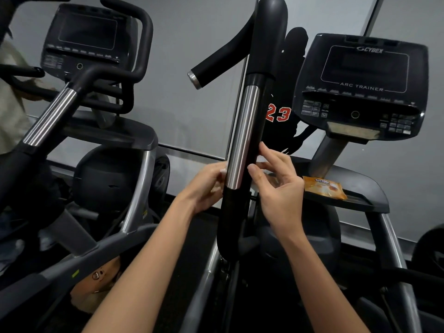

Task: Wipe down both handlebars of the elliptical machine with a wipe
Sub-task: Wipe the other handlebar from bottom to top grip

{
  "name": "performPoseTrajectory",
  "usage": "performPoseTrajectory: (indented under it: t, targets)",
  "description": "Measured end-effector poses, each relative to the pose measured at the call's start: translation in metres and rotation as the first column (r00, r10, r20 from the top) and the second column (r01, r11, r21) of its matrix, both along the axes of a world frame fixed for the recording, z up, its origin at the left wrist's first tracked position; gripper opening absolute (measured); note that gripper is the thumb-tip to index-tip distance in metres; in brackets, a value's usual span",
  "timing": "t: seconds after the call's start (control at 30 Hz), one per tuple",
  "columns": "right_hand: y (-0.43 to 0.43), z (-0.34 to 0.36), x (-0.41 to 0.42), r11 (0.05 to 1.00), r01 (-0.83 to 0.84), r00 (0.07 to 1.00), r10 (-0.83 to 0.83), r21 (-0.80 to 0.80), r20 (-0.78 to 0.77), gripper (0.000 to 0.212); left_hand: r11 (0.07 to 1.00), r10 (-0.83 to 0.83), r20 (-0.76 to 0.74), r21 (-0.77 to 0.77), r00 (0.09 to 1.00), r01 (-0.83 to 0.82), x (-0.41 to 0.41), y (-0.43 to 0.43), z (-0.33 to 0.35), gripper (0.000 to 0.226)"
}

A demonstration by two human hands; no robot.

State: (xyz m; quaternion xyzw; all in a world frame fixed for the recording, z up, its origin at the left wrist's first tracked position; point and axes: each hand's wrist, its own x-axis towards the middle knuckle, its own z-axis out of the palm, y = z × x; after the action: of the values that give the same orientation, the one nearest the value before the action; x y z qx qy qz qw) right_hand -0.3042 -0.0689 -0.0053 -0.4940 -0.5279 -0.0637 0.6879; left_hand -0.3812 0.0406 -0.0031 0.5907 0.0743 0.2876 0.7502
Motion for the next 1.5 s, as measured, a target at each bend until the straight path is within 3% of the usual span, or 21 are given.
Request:
performPoseTrajectory:
  t: [0.13,0.3,0.5,0.6,0.7,0.8,0.9,1.03,1.1,1.23,1.37,1.43,1.5]
  targets:
    - [0.000,0.000,0.001,1.000,-0.015,1.000,0.015,-0.001,-0.012,0.047,0.990,0.140,0.045,0.017,0.989,-0.141,-0.002,0.006,-0.017,0.021]
    - [0.001,-0.002,0.001,1.000,-0.016,1.000,0.016,0.007,-0.018,0.048,0.969,0.248,0.285,-0.056,0.926,-0.242,-0.003,-0.001,0.013,0.019]
    - [0.001,-0.002,0.001,1.000,-0.012,1.000,0.013,0.014,-0.006,0.049,0.991,0.107,0.127,0.063,0.986,-0.116,0.003,-0.003,0.008,0.029]
    - [0.002,-0.002,0.001,1.000,-0.014,1.000,0.014,0.014,-0.004,0.049,0.988,0.132,0.053,0.075,0.990,-0.136,-0.005,-0.004,-0.014,0.033]
    - [0.002,-0.002,0.001,1.000,-0.012,1.000,0.012,0.016,-0.002,0.049,0.975,0.210,0.076,0.062,0.975,-0.215,-0.009,-0.005,-0.016,0.032]
    - [0.001,-0.002,0.001,1.000,-0.016,1.000,0.016,0.012,-0.007,0.049,0.946,0.321,0.219,-0.021,0.921,-0.324,-0.004,-0.008,0.006,0.017]
    - [0.001,-0.001,0.001,1.000,-0.012,1.000,0.012,0.008,-0.009,0.049,0.860,0.465,0.394,0.011,0.793,-0.510,0.002,-0.013,0.023,0.023]
    - [0.002,-0.002,0.002,1.000,-0.001,1.000,0.001,0.017,-0.014,0.049,0.582,0.561,0.559,0.259,0.611,-0.771,0.001,-0.019,-0.006,0.034]
    - [0.002,-0.003,0.001,1.000,0.007,1.000,-0.007,0.018,-0.013,0.049,0.505,0.564,0.593,0.303,0.575,-0.808,-0.002,-0.019,-0.037,0.036]
    - [0.002,-0.003,0.001,1.000,0.010,1.000,-0.009,0.016,-0.018,0.048,0.609,0.606,0.520,0.183,0.601,-0.772,-0.003,-0.027,-0.071,0.023]
    - [0.001,-0.002,-0.001,1.000,0.007,1.000,-0.007,0.008,-0.020,0.047,0.593,0.594,0.545,0.199,0.591,-0.780,-0.003,-0.026,-0.043,0.026]
    - [0.001,-0.001,-0.001,1.000,0.008,1.000,-0.008,-0.003,-0.022,0.047,0.662,0.587,0.480,0.179,0.652,-0.728,-0.001,-0.021,-0.020,0.024]
    - [0.000,-0.001,-0.002,1.000,0.010,1.000,-0.011,-0.013,-0.027,0.046,0.790,0.538,0.358,0.101,0.763,-0.605,0.002,-0.016,-0.004,0.022]
